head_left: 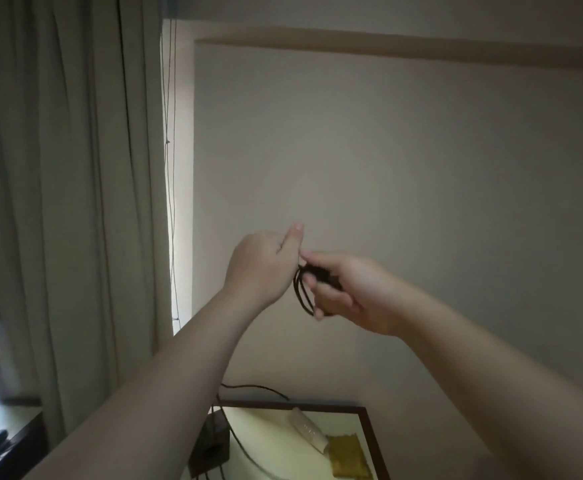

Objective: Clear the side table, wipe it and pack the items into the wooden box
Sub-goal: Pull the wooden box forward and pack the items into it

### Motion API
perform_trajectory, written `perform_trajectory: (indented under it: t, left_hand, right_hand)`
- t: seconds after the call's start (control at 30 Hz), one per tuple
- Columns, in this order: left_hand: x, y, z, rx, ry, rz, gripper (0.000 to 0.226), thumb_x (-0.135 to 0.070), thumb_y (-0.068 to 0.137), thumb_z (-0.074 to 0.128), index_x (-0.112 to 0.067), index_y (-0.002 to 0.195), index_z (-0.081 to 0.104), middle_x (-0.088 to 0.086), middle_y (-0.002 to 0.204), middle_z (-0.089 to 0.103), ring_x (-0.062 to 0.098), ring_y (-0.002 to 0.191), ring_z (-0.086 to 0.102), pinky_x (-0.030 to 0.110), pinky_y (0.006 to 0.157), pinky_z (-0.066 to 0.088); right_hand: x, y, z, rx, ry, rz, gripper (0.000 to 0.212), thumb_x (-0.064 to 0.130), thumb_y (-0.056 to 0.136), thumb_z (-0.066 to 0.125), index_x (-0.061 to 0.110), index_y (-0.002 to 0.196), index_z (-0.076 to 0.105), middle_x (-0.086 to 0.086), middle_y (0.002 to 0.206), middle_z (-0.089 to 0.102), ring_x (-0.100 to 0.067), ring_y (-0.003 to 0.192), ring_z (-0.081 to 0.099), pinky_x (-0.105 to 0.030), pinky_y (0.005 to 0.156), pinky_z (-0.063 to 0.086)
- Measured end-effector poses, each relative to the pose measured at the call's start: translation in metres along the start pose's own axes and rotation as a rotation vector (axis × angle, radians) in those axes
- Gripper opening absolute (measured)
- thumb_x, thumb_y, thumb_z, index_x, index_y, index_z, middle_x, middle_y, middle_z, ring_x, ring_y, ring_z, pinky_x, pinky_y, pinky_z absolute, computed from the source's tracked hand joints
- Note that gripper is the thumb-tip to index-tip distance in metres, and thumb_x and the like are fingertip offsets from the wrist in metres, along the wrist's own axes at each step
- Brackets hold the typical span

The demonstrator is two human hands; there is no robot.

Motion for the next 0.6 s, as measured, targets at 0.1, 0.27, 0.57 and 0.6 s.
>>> perform_trajectory:
  t: [0.1, 0.27, 0.57, 0.6]
  left_hand:
    - [0.033, -0.009, 0.026, 0.037, -0.252, -0.181, 0.075, -0.061, 0.106, 0.031, -0.011, 0.053, 0.046, -0.002, 0.049, 0.044, 0.021, 0.051, 0.042, 0.036, 0.061, 0.033]
    - [0.049, -0.070, 0.082, 0.398, -0.206, -0.351, 0.070, -0.063, 0.107, 0.023, -0.021, 0.061, 0.052, -0.006, 0.054, 0.051, 0.015, 0.056, 0.053, 0.030, 0.062, 0.044]
    - [0.020, -0.018, 0.017, 0.066, 0.164, -0.116, 0.064, -0.048, 0.110, 0.030, -0.014, 0.058, 0.044, 0.011, 0.070, 0.058, 0.034, 0.077, 0.053, 0.041, 0.069, 0.038]
    - [0.022, -0.014, 0.019, 0.083, 0.177, -0.105, 0.064, -0.048, 0.111, 0.030, -0.014, 0.057, 0.043, 0.011, 0.068, 0.055, 0.034, 0.075, 0.051, 0.040, 0.068, 0.036]
  right_hand:
    - [0.019, 0.005, -0.010, -0.140, 0.442, -0.107, 0.036, 0.031, 0.108, 0.049, 0.016, 0.075, 0.051, 0.004, 0.043, 0.032, -0.013, 0.035, 0.032, -0.028, 0.063, 0.053]
    - [0.042, 0.021, -0.050, -0.423, 0.477, -0.425, 0.024, 0.025, 0.112, 0.040, 0.010, 0.100, 0.054, -0.012, 0.086, 0.080, -0.023, 0.098, 0.077, -0.036, 0.107, 0.045]
    - [-0.049, 0.024, -0.030, -0.075, -0.412, 0.020, 0.057, 0.042, 0.111, 0.039, 0.007, 0.075, 0.065, -0.008, 0.043, 0.050, -0.028, 0.042, 0.043, -0.034, 0.063, 0.053]
    - [-0.049, 0.020, -0.023, -0.033, -0.224, 0.062, 0.062, 0.046, 0.110, 0.038, 0.007, 0.070, 0.065, -0.006, 0.039, 0.038, -0.023, 0.037, 0.034, -0.032, 0.061, 0.053]
Point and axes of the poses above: each hand's wrist, its own y-axis towards the middle knuckle, its own z-axis out of the palm, x = y × z, the point moved 8 cm from there along y, towards the middle knuckle
